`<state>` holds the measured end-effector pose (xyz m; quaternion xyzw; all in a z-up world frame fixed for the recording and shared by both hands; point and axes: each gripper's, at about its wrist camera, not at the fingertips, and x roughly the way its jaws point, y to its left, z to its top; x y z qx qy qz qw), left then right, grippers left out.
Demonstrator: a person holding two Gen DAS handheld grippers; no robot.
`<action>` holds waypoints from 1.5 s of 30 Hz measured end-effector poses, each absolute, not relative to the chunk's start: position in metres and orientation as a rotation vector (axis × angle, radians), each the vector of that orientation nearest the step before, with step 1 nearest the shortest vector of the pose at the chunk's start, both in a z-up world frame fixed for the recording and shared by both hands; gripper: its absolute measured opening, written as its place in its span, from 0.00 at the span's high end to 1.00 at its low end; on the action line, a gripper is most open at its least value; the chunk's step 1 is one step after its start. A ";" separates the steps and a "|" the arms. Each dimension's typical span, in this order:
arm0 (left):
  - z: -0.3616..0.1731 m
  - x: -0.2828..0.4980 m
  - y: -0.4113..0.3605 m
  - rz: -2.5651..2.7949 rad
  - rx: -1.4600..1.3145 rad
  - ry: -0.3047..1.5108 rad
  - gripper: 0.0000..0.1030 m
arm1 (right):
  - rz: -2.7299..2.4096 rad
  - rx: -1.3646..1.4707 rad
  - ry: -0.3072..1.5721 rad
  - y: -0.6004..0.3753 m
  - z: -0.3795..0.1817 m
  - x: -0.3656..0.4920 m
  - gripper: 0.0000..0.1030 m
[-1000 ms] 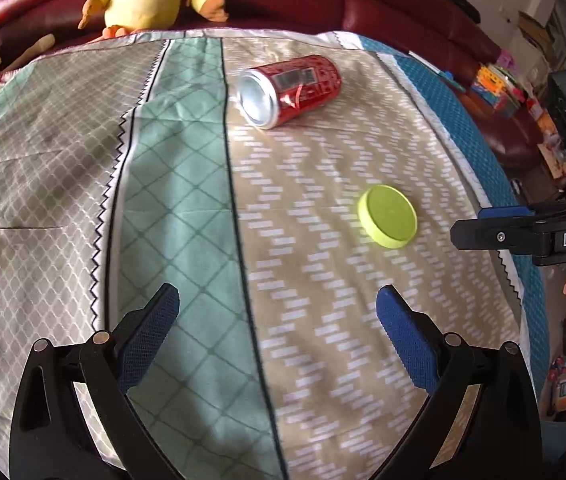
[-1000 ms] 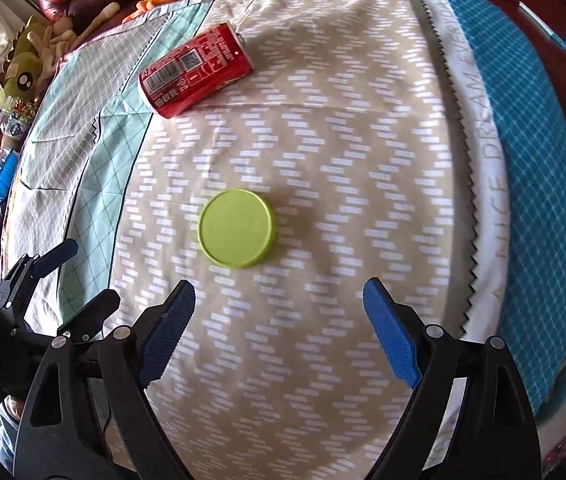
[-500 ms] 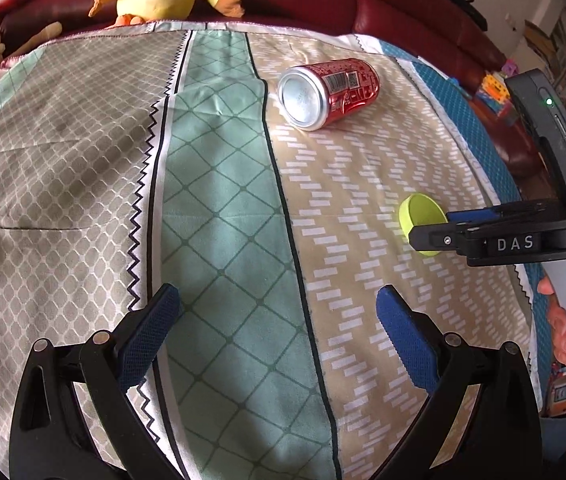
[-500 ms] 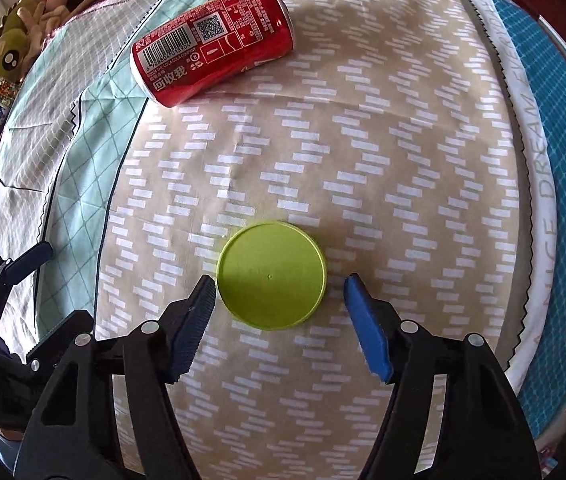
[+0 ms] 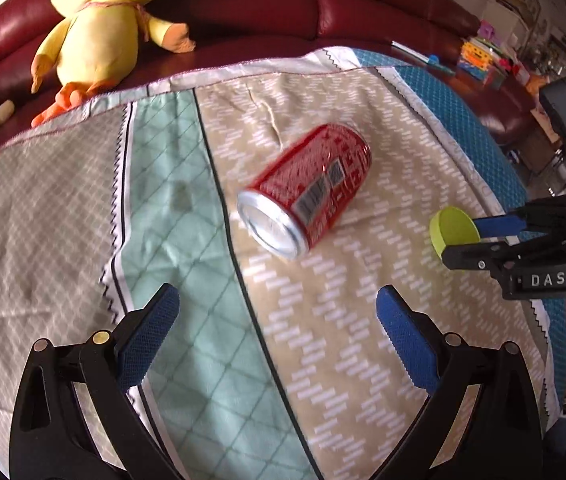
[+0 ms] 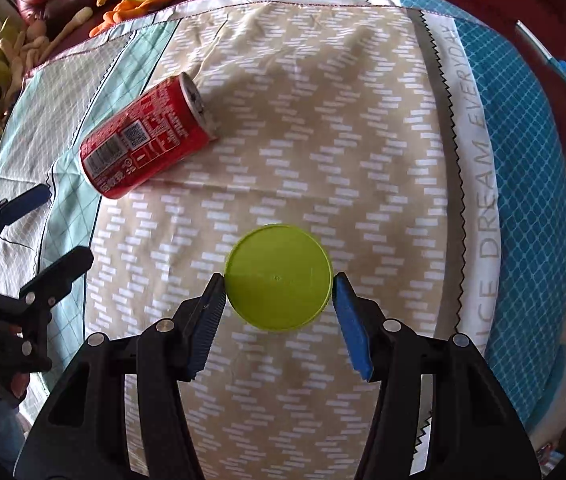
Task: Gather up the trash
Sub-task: 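Grasp the green lid with the right tool while the left tool grasps the red Coca-Cola can, then carry the can and lid over the teal bin and open both tools to drop them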
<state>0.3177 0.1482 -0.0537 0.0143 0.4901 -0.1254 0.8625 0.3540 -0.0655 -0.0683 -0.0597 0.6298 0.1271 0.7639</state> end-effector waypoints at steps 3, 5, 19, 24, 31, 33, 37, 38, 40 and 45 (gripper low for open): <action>-0.055 0.346 0.140 -0.281 0.052 1.038 0.04 | 0.273 -0.122 1.376 -0.071 -0.069 0.369 0.49; -0.058 0.361 0.134 -0.288 0.076 1.040 0.04 | 0.268 -0.122 1.370 -0.074 -0.069 0.380 0.49; -0.071 0.378 0.103 -0.347 0.069 1.052 0.31 | 0.295 0.003 1.366 -0.124 -0.070 0.370 0.49; -0.068 0.352 0.094 -0.317 0.030 1.054 0.35 | 0.286 0.026 1.356 -0.146 -0.066 0.350 0.49; -0.061 0.297 0.057 -0.347 0.001 1.046 0.37 | 0.273 0.072 1.325 -0.188 -0.050 0.310 0.49; -0.057 0.282 0.045 -0.360 -0.013 1.038 0.37 | 0.267 0.084 1.313 -0.203 -0.045 0.294 0.49; -0.056 0.253 0.020 -0.385 -0.019 1.041 0.37 | 0.258 0.119 1.292 -0.235 -0.036 0.264 0.49; -0.057 0.247 0.013 -0.390 -0.016 1.046 0.37 | 0.256 0.125 1.287 -0.241 -0.034 0.258 0.49; -0.061 0.235 0.000 -0.406 -0.011 1.065 0.37 | 0.251 0.134 1.278 -0.253 -0.031 0.246 0.49; -0.078 0.216 -0.028 -0.436 0.014 1.143 0.37 | 0.249 0.152 1.280 -0.275 -0.034 0.222 0.49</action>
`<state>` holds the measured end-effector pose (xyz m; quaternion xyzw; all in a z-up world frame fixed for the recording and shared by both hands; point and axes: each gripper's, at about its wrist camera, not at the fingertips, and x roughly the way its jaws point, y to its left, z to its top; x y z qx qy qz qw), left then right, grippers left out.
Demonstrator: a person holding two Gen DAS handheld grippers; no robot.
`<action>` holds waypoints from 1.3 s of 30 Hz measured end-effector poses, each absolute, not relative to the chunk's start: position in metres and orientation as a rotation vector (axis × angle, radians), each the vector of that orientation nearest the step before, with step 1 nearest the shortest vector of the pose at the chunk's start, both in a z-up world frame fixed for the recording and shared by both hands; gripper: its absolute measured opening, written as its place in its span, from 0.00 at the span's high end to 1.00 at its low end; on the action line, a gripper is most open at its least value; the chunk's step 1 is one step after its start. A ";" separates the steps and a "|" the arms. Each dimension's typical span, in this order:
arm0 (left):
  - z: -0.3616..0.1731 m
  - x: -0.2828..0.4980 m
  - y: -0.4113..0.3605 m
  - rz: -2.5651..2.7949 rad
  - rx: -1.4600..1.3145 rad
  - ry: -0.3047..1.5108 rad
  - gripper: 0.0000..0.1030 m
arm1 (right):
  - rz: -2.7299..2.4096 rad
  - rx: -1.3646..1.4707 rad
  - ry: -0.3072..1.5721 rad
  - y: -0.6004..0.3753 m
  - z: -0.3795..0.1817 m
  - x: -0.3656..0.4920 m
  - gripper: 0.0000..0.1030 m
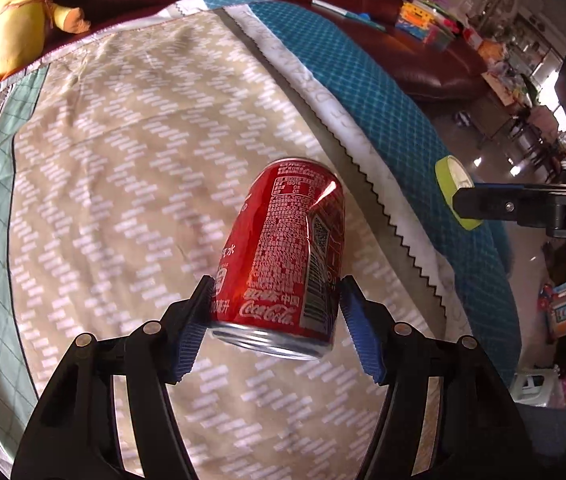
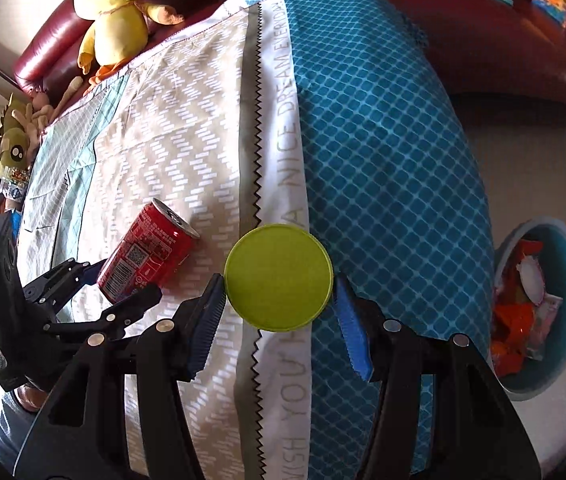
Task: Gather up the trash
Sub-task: 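Carry the can and lid over the teal bin and open both tools to drop them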
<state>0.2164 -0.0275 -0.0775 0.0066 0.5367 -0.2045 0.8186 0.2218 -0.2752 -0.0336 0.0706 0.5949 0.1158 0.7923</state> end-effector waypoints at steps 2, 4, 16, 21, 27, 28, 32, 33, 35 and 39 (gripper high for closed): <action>-0.084 0.217 -0.037 -0.432 0.050 1.171 0.37 | 0.252 0.158 1.284 -0.280 -0.036 0.216 0.49; -0.088 0.220 -0.044 -0.424 0.084 1.188 0.36 | 0.254 0.168 1.287 -0.284 -0.039 0.213 0.49; -0.082 0.234 -0.066 -0.414 0.124 1.143 0.40 | 0.266 0.229 1.262 -0.310 -0.035 0.207 0.49; -0.066 0.229 -0.088 -0.434 0.111 1.104 0.41 | 0.261 0.263 1.220 -0.333 -0.020 0.201 0.49; -0.043 0.223 -0.136 -0.507 0.145 1.058 0.41 | 0.208 0.323 1.144 -0.389 -0.001 0.183 0.49; -0.040 0.222 -0.147 -0.524 0.152 1.051 0.41 | 0.196 0.334 1.133 -0.400 0.001 0.179 0.49; -0.027 0.211 -0.197 -0.595 0.190 1.029 0.41 | 0.118 0.371 1.087 -0.453 0.010 0.159 0.49; -0.026 0.209 -0.210 -0.612 0.200 1.027 0.41 | 0.097 0.380 1.077 -0.467 0.011 0.154 0.49; -0.025 0.205 -0.237 -0.649 0.220 1.026 0.41 | 0.048 0.395 1.054 -0.497 0.014 0.141 0.49; -0.029 0.196 -0.290 -0.713 0.250 1.032 0.41 | -0.031 0.419 1.033 -0.544 0.015 0.116 0.49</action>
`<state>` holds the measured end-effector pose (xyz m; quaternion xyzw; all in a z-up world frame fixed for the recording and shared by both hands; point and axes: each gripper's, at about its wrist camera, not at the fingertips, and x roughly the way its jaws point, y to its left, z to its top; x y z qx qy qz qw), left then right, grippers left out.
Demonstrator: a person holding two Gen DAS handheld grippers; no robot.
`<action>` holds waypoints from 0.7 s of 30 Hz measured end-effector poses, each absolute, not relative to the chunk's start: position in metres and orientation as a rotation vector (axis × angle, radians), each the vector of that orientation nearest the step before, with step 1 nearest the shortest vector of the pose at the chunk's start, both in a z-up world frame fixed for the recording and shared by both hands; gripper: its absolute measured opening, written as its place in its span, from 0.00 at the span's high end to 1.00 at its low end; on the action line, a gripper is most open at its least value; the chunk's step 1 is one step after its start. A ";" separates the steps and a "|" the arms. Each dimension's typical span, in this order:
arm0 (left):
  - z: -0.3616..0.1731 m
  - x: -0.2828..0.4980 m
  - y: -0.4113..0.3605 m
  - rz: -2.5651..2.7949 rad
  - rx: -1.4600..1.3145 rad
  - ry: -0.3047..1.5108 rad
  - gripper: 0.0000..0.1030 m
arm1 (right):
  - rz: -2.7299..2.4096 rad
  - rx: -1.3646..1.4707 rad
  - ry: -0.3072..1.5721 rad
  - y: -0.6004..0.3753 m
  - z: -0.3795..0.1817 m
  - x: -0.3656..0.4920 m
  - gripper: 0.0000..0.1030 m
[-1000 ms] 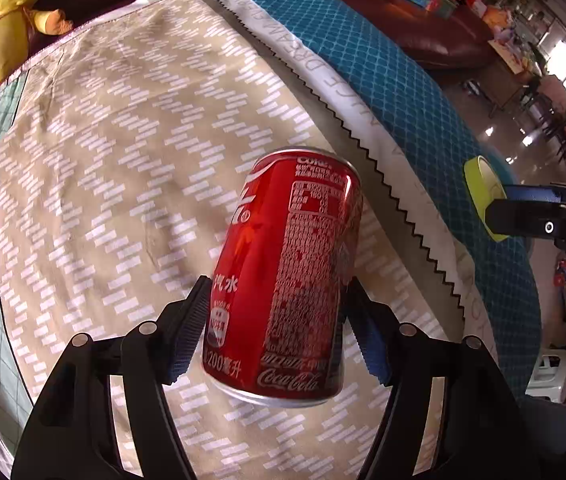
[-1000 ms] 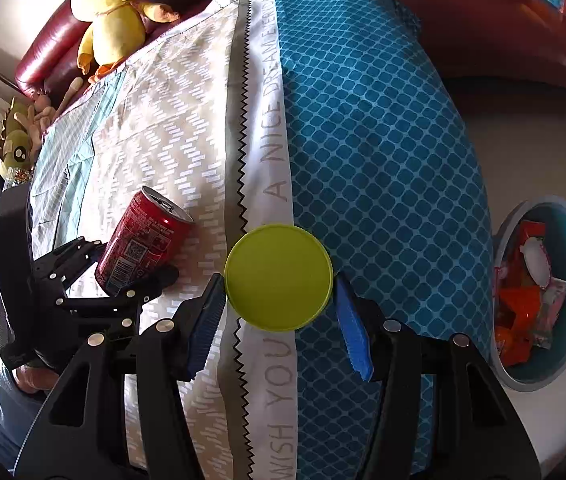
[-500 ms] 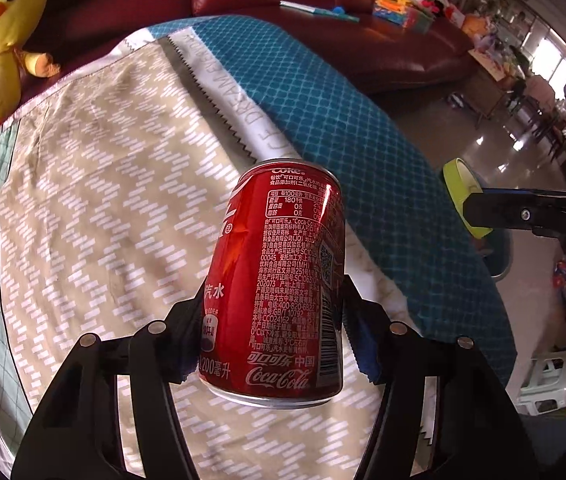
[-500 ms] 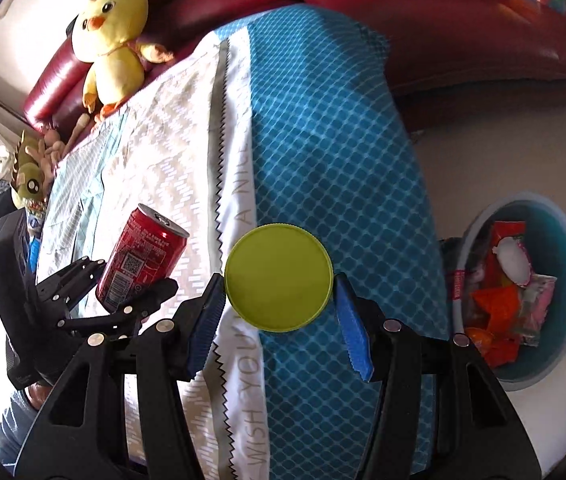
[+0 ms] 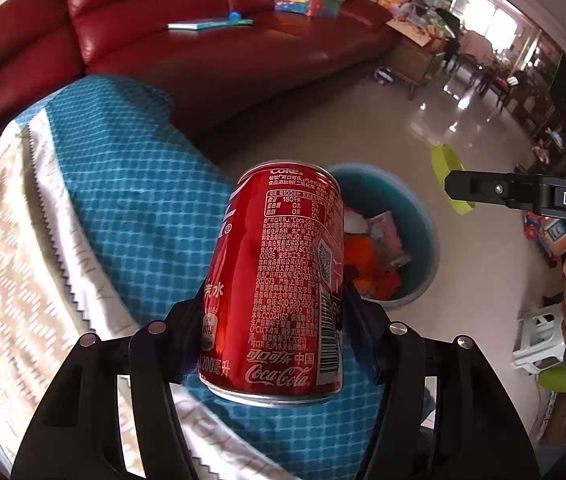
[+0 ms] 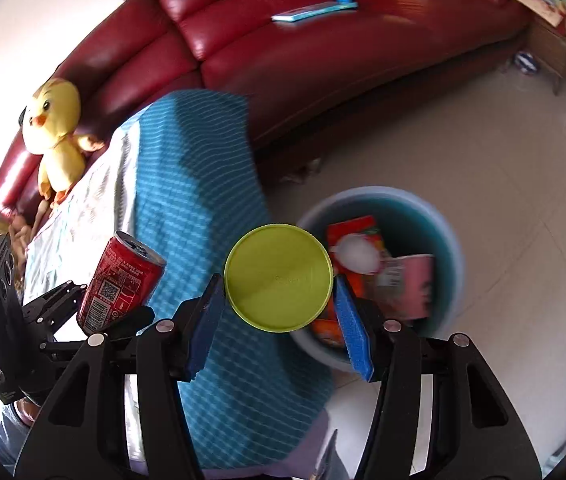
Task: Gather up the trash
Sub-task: 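Carry the can and lid over the teal bin and open both tools to drop them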
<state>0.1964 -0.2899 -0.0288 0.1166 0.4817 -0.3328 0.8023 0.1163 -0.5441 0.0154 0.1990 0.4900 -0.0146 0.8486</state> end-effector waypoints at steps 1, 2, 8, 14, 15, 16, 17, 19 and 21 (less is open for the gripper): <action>-0.031 0.195 -0.303 -0.729 0.254 1.039 0.41 | -0.042 0.426 1.033 -0.552 0.014 0.112 0.49; -0.033 0.193 -0.317 -0.741 0.261 1.044 0.41 | -0.056 0.434 1.033 -0.562 0.012 0.107 0.49; -0.053 0.193 -0.380 -0.798 0.296 1.077 0.41 | -0.105 0.482 1.042 -0.604 0.000 0.093 0.49; -0.075 0.201 -0.422 -0.838 0.318 1.122 0.41 | -0.131 0.512 1.056 -0.626 -0.010 0.092 0.49; -0.080 0.203 -0.429 -0.843 0.319 1.130 0.41 | -0.137 0.514 1.060 -0.630 -0.011 0.093 0.49; -0.084 0.204 -0.435 -0.852 0.320 1.138 0.41 | -0.143 0.514 1.063 -0.631 -0.012 0.094 0.49; -0.087 0.205 -0.442 -0.862 0.321 1.145 0.41 | -0.149 0.516 1.067 -0.633 -0.013 0.094 0.49; -0.096 0.207 -0.453 -0.879 0.320 1.160 0.41 | -0.160 0.519 1.075 -0.636 -0.015 0.096 0.49; -0.103 0.207 -0.463 -0.896 0.324 1.165 0.41 | -0.169 0.515 1.080 -0.640 -0.015 0.099 0.49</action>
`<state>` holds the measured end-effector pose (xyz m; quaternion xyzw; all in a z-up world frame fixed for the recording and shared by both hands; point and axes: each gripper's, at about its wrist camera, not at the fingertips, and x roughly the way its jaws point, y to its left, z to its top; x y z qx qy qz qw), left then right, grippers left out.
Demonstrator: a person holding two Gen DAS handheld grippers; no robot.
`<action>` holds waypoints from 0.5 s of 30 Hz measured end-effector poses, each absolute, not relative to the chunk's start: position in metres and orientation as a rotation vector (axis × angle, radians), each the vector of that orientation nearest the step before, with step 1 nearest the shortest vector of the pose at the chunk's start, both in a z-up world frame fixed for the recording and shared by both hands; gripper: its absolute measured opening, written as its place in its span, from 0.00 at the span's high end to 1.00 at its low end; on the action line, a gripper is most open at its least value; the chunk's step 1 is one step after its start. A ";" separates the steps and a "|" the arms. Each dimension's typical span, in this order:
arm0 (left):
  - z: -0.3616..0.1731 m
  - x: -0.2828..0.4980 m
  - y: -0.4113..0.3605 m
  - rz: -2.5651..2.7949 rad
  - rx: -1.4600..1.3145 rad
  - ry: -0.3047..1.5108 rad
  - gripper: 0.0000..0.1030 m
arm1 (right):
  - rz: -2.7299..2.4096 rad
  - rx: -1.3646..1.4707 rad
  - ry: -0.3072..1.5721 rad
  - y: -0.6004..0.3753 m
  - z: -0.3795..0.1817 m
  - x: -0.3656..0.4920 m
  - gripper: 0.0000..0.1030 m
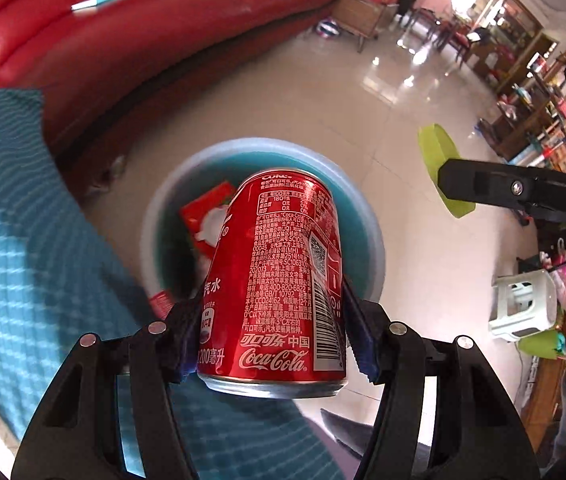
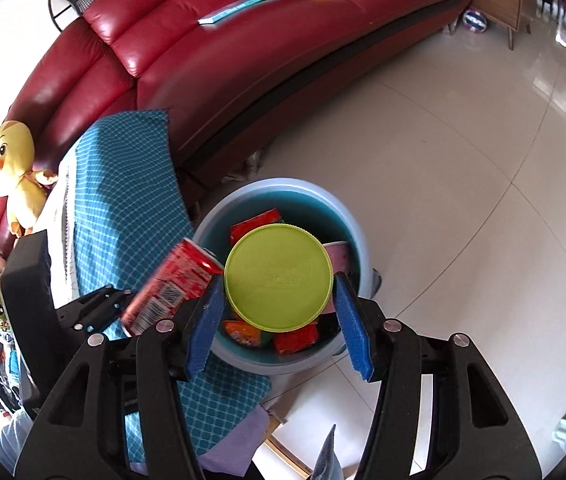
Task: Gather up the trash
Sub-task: 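Carry the can and lid over the teal bin and open both tools to drop them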
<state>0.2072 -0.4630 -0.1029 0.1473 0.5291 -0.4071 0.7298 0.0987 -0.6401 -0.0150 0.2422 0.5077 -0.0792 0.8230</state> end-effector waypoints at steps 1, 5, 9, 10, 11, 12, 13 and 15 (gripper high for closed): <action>-0.106 0.207 -0.469 -0.902 0.330 1.162 0.41 | -0.171 0.514 1.082 -0.641 -0.015 0.100 0.49; -0.116 0.199 -0.473 -0.876 0.356 1.158 0.28 | -0.172 0.499 1.094 -0.644 -0.016 0.106 0.49; -0.114 0.192 -0.462 -0.836 0.366 1.140 0.12 | -0.158 0.490 1.110 -0.641 -0.020 0.113 0.49; -0.114 0.194 -0.459 -0.831 0.358 1.147 0.11 | -0.153 0.487 1.114 -0.639 -0.021 0.115 0.49; -0.115 0.196 -0.455 -0.817 0.352 1.159 0.09 | -0.149 0.486 1.119 -0.638 -0.023 0.118 0.49; -0.113 0.199 -0.449 -0.805 0.348 1.169 0.08 | -0.144 0.484 1.123 -0.636 -0.025 0.119 0.49; -0.113 0.200 -0.443 -0.796 0.341 1.173 0.08 | -0.139 0.482 1.127 -0.635 -0.026 0.120 0.49; -0.111 0.203 -0.431 -0.771 0.327 1.177 0.07 | -0.130 0.480 1.138 -0.631 -0.031 0.124 0.49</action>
